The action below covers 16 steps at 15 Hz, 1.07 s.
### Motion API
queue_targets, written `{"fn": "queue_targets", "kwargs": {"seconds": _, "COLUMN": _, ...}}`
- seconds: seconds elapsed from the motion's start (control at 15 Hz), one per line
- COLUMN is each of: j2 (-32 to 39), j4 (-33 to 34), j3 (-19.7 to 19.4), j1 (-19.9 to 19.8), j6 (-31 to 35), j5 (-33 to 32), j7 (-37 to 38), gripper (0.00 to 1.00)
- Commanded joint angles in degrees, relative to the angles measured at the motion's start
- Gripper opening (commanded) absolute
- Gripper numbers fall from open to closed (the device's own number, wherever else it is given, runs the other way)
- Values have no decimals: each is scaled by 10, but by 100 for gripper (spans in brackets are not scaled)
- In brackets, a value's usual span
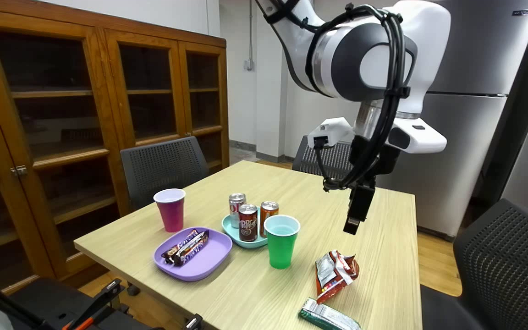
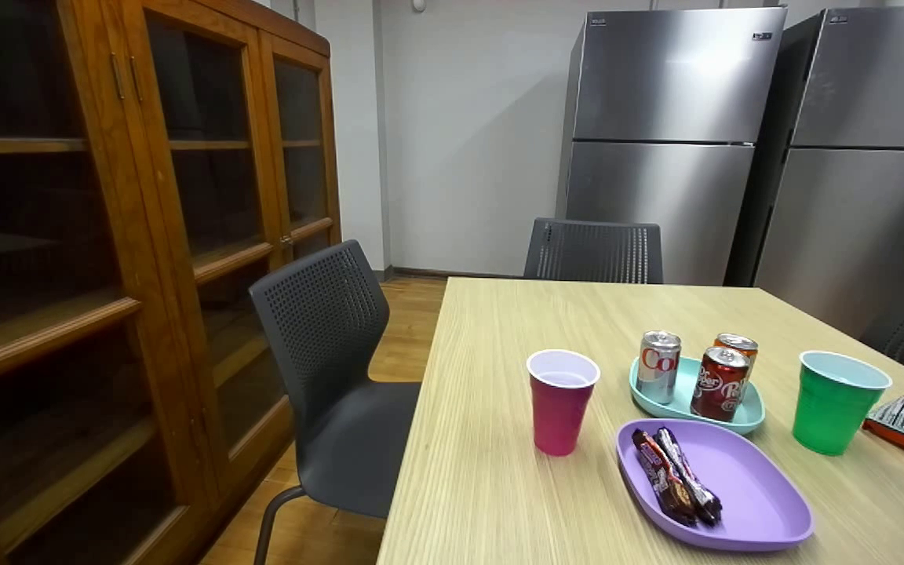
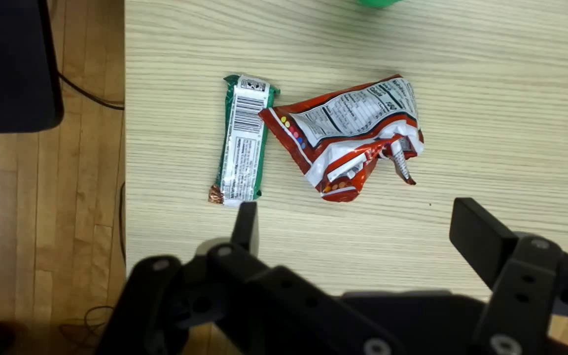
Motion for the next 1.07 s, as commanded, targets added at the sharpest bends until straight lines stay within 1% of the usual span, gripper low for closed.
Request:
{"fn": "queue_targets", "kwargs": {"seconds": 0.0, "j2": 5, "j4": -12, "j3": -1, "j1": -10, "j6": 15, "j5": 8, "j7": 46, "gripper": 100}}
{"fn": "queue_targets", "kwargs": {"seconds": 0.33, "j2": 39, "j4": -12, "j3": 1, "j1": -18, "j6": 32, "j5": 22, "j7": 62, "gripper": 100}}
{"fn": "queue_targets", "kwargs": {"seconds": 0.67, "j2": 81, "j4": -9, "j3": 6, "j1": -21, "j6": 68, "j5": 56, "j7": 50, "gripper": 100}}
{"fn": "queue_targets", "kwargs": {"seconds": 1.0, "j2": 116, "j4": -5, "j3": 5, "j1": -22, "j6": 89, "j5": 72, "j7": 53, "gripper": 100}}
